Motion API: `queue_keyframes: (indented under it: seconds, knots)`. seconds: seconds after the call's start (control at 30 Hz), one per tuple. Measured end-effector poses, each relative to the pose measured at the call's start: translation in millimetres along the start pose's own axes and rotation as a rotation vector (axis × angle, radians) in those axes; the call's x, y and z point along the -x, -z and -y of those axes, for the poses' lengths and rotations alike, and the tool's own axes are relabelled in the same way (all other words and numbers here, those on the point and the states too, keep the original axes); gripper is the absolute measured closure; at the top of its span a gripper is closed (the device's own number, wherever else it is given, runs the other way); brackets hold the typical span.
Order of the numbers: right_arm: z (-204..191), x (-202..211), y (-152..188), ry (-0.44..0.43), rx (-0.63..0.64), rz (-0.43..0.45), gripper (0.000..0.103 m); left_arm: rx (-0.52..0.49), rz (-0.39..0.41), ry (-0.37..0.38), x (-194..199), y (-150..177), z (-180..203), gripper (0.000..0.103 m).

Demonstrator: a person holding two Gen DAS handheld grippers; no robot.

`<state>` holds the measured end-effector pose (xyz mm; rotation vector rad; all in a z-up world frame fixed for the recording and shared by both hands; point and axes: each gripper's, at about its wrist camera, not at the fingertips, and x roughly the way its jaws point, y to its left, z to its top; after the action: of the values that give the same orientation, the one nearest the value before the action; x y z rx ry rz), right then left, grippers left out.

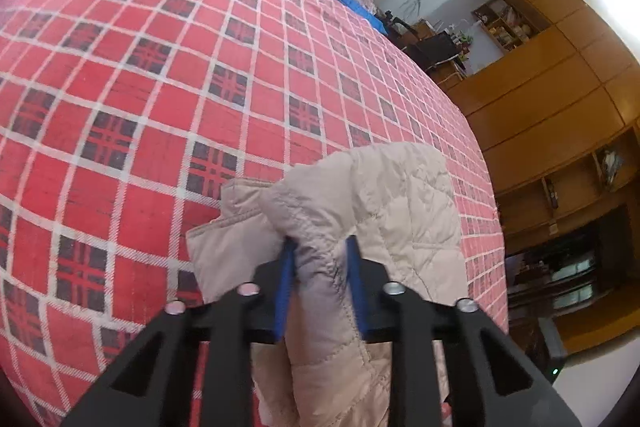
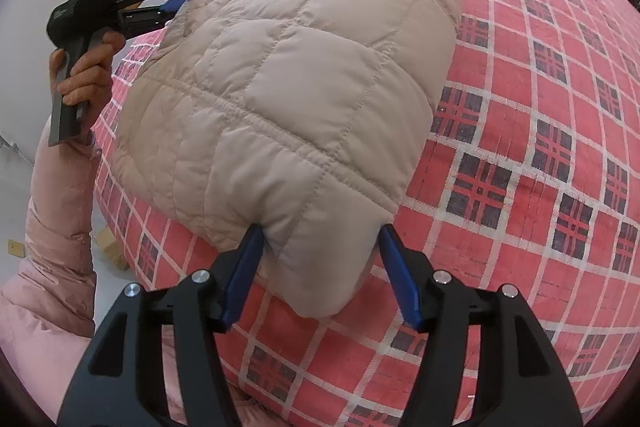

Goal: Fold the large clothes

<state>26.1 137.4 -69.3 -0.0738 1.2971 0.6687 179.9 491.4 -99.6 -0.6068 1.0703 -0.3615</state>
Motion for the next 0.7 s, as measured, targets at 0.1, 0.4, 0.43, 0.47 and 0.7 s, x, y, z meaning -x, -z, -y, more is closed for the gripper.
queue_keyframes:
  seconds: [0.1, 0.4, 0.43, 0.47, 0.7]
  knots:
    - [1, 2, -1, -0.003, 0.001, 0.005, 0.041, 0.045, 0.010, 0.027, 4, 2, -13, 0.090]
    - [2, -3, -4, -0.020, 0.005, -0.023, 0.039, 0.082, 0.062, 0.013, 20, 35, -44, 0.091]
    - [2, -3, -5, -0.021, 0.002, -0.025, 0.039, 0.081, 0.056, 0.014, 17, 34, -44, 0.091]
    - [2, -3, -6, -0.021, 0.000, -0.025, 0.039, 0.067, 0.050, 0.011, 13, 32, -43, 0.089]
    - [12, 9, -6, -0.070, -0.035, -0.010, 0.039, 0.018, 0.062, -0.010, 28, 45, -36, 0.040]
